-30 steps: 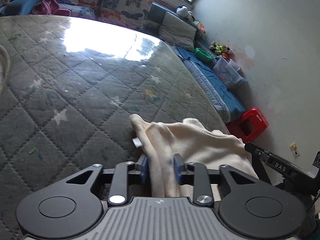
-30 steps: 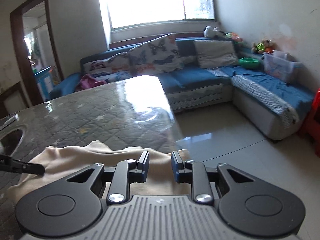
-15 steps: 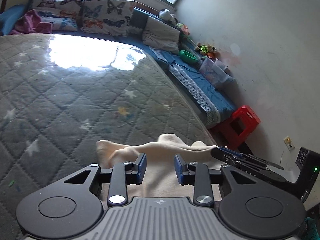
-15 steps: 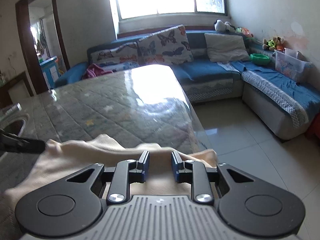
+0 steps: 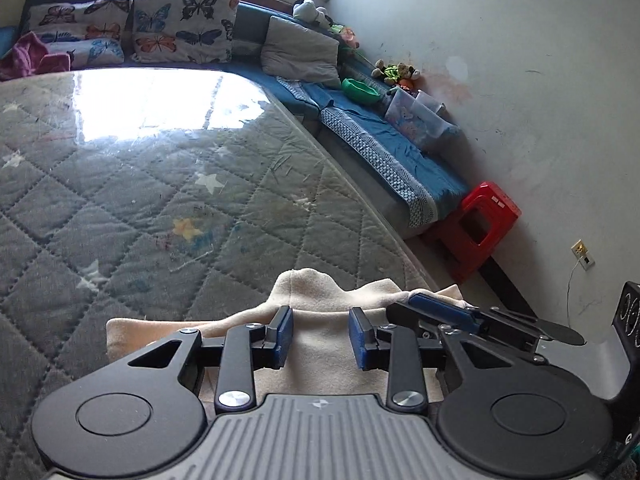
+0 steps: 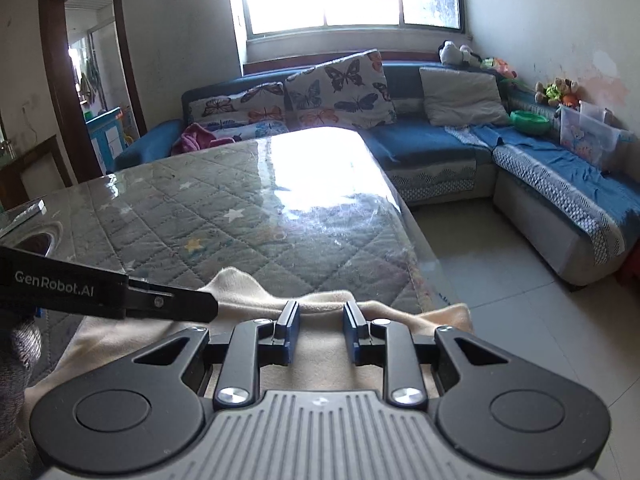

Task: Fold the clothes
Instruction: 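Lower the folded sweater onto the mat with both tools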

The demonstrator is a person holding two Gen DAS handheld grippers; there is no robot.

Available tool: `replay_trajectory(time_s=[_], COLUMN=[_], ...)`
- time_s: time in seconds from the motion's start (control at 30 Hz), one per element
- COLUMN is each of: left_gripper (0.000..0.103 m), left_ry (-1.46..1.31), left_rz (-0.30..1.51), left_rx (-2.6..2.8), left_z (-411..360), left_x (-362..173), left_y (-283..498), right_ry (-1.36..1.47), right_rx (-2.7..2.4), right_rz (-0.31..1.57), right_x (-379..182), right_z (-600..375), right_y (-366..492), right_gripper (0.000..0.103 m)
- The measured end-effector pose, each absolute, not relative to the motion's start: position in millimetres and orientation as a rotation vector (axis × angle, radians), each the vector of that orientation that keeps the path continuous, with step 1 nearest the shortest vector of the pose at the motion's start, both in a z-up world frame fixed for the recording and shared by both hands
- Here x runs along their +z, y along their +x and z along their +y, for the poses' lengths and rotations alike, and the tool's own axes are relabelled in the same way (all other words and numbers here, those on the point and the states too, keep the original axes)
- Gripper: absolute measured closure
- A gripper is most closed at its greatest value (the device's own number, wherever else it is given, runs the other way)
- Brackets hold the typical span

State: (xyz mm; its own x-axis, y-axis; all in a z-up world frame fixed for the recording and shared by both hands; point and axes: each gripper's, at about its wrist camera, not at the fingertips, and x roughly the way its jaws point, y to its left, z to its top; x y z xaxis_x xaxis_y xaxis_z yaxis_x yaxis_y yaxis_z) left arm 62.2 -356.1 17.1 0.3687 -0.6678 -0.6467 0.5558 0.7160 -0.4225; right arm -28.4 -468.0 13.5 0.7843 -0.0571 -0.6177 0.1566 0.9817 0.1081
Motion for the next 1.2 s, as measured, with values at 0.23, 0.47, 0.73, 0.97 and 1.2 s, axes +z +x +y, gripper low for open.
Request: replay_trajectory(time_s=[0.23,0.47,0.73,0.97,1.2], left_gripper=[0.07,0.07,0.07,0.068,0.068], left_ry=[-0.131,-0.074,0.019,0.087,0.094], left_rz=[0.877,0.829,0.768,0.739,0.713], left_rx=[-0.783,-0.824,-0.894,-0.912,-0.897], left_z=[-352,-345,-347,-345,-331], left_x=[22,29,28,21,19], left_y=[57,26,-21,-47,-62], right_ry=[0.153,0.145,0.142,0.149,0.114], right_rx=[-0.108,-0.092,-0.104,-0.141,-0.149], right_rz=[0.652,0.643,0.65,0.655,0.639], right_x=[20,32,31,26,30], right_z=[-465,-459,-455,-455,-445], right_y=[-35,-65,-104,-136,-151], right_gripper=[0.079,0.078,0.078,0.072,0.07])
